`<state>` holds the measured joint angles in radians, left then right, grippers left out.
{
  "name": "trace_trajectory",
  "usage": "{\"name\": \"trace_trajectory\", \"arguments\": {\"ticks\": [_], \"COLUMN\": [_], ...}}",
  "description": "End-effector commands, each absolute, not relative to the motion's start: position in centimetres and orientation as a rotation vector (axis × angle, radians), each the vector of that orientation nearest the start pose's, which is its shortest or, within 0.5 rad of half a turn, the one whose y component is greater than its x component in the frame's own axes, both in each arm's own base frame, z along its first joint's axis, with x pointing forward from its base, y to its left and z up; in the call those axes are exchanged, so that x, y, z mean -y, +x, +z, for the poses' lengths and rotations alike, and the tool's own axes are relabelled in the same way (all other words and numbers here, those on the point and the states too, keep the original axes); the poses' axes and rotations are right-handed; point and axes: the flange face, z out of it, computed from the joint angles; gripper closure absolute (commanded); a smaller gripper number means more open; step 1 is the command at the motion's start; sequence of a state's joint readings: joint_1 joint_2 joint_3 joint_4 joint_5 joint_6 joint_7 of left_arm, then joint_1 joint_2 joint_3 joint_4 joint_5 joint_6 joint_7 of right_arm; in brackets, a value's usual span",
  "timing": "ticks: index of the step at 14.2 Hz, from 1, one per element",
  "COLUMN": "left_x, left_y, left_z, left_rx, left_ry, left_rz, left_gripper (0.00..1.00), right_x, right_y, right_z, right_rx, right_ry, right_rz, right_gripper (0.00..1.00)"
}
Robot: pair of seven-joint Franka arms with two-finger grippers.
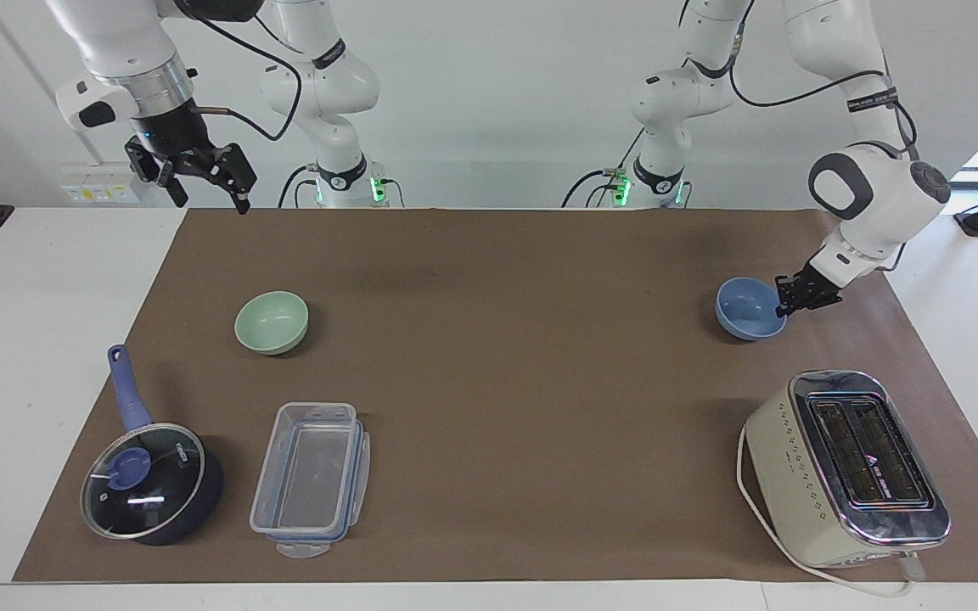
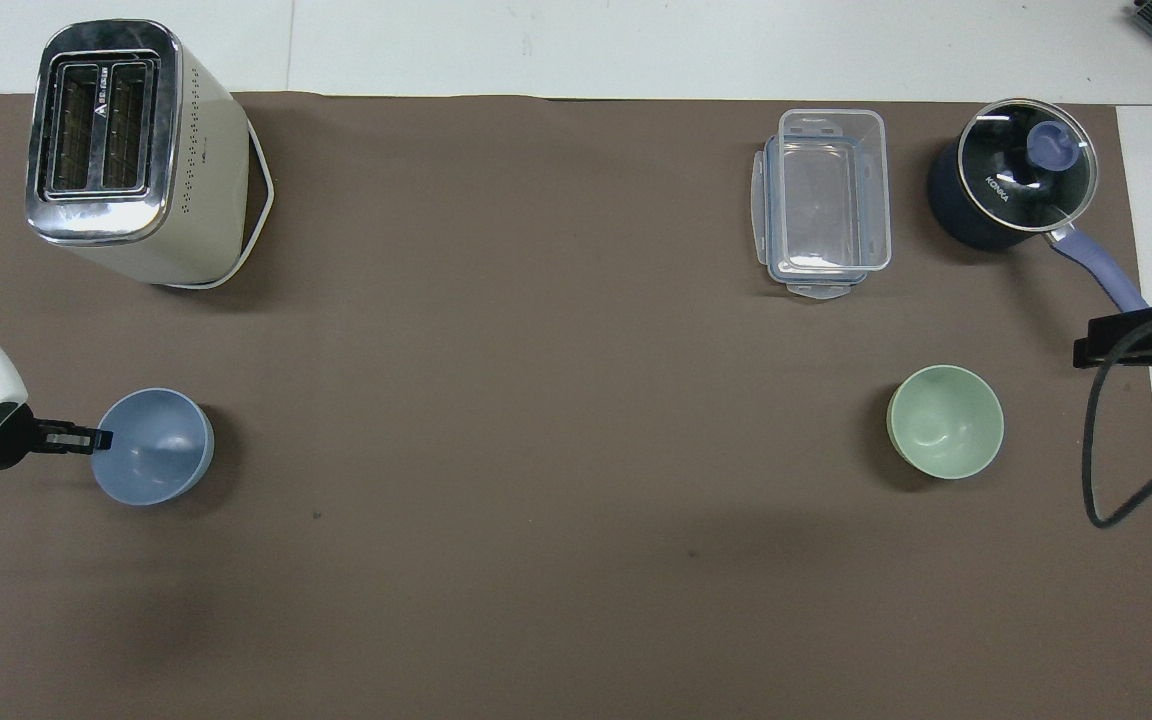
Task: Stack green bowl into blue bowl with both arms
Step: 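Grasp the blue bowl rim and slide it toward the table center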
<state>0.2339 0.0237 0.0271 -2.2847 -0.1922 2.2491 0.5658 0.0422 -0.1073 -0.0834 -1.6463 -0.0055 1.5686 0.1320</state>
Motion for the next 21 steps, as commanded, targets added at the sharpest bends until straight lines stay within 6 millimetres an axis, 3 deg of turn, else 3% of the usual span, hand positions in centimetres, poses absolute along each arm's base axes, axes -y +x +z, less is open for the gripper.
{"name": "trace_trajectory", "arguments": {"ticks": [1,5,9,15,18,19,21], "left_x": [-12.8,-11.7,-7.6,2.8,10.4,13.8,18.4], "left_y": [49.0,49.0,48.0,48.0,47.7,47.2,46.1], "left_z": [34.0,36.2,37.9,37.8,38.0,37.8,37.5], "left_rx": [-0.311,-0.349,-0.432,-0.348,-0.246,-0.213,-0.151], "left_ry": [-3.29,-3.275,-3.258,-3.281,-3.293,-3.301,-3.316], "left_rz": [-0.038,-0.093,-0.13,-0.084,-0.137,-0.153,-0.179], "left_gripper": [1.0,1.0,1.0,1.0,1.0,1.0,1.0], "right_x": [2.8,2.8,2.9,2.9,2.9,2.9,2.9], "right_y": [51.7,51.7,51.7,51.6,51.5,51.5,51.4], "right_z": [65.0,64.9,64.9,64.9,64.9,64.9,65.0], "right_rx": [-0.238,-0.238,-0.243,-0.243,-0.24,-0.24,-0.24], "right_ry": [-3.111,-3.111,-3.111,-3.11,-3.111,-3.111,-3.111], "right_rz": [-0.061,-0.058,-0.058,-0.054,-0.049,-0.046,-0.049], "right_gripper": [0.0,0.0,0.0,0.0,0.0,0.0,0.0]}}
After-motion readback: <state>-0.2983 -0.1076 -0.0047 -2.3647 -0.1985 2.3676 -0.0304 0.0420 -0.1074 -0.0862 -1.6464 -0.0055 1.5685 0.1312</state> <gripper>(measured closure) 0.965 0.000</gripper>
